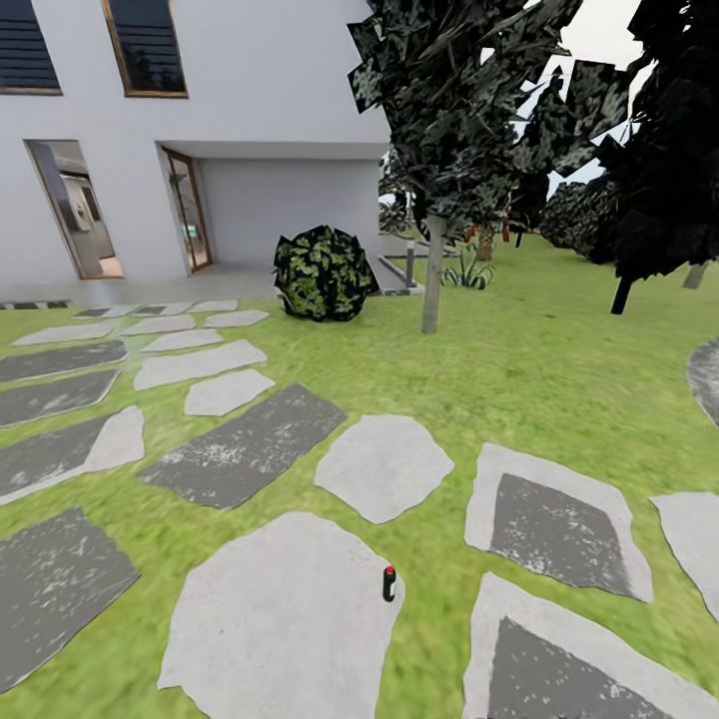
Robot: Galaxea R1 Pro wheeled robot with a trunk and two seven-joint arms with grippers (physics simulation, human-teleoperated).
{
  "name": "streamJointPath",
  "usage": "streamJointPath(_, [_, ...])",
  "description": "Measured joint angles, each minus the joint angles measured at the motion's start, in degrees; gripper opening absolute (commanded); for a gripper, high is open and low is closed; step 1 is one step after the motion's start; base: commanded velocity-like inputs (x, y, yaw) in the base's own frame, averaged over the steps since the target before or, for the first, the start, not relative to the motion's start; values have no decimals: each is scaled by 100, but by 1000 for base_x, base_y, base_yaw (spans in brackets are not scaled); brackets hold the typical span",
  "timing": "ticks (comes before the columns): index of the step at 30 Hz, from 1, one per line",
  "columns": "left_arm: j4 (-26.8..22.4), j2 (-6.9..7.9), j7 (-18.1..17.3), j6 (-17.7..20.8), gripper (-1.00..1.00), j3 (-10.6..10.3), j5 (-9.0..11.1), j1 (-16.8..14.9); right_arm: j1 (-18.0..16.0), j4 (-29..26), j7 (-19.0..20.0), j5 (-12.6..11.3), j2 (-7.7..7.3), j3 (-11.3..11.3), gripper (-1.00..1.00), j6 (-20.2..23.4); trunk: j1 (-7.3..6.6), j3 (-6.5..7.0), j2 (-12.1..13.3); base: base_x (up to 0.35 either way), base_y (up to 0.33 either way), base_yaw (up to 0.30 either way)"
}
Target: In the garden, pick up the pesticide atomizer on the floor and spray pesticide onto both trees until each tree trunk is fully covered.
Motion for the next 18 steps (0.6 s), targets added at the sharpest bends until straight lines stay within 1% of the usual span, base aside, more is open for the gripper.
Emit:
streamJointPath(4, [-41, -14, -21, 0, 100, -54, -26, 0, 0, 5, -8, -2, 2, -17, 100, 0, 0, 20, 0, 0, 1, -233])
streamJointPath(6, [-63, -59, -60, 0, 100, -67, -32, -12, 0, 4, -14, -4, 1, -27, 100, 0, 0, 30, 0, 0, 0, -233])
streamJointPath(7, [-69, -151, -85, 4, 100, -81, -53, -143, 0, 1, -9, -7, 0, -32, 100, 0, 0, 36, 0, 0, 0, -233])
streamJointPath(8, [-66, -191, -101, 7, 100, -83, -81, -288, 0, -5, -4, -8, 0, -29, 100, 0, 0, 41, 0, 0, 0, -233])
streamJointPath(14, [-63, -232, -114, 28, 100, -83, -140, -863, 0, -68, -10, -6, 2, -27, 100, -6, 0, 63, 0, 0, 0, -246])
streamJointPath(16, [-64, -243, -115, 32, 100, -84, -145, -950, -2, -85, -15, -2, 1, -26, 100, -12, 0, 69, 0, 0, 0, -252])
streamJointPath(18, [-66, -251, -115, 34, 100, -89, -162, -1056, -39, -223, -17, 1, -4, -26, 100, -59, 0, 78, 0, 0, 0, -252])
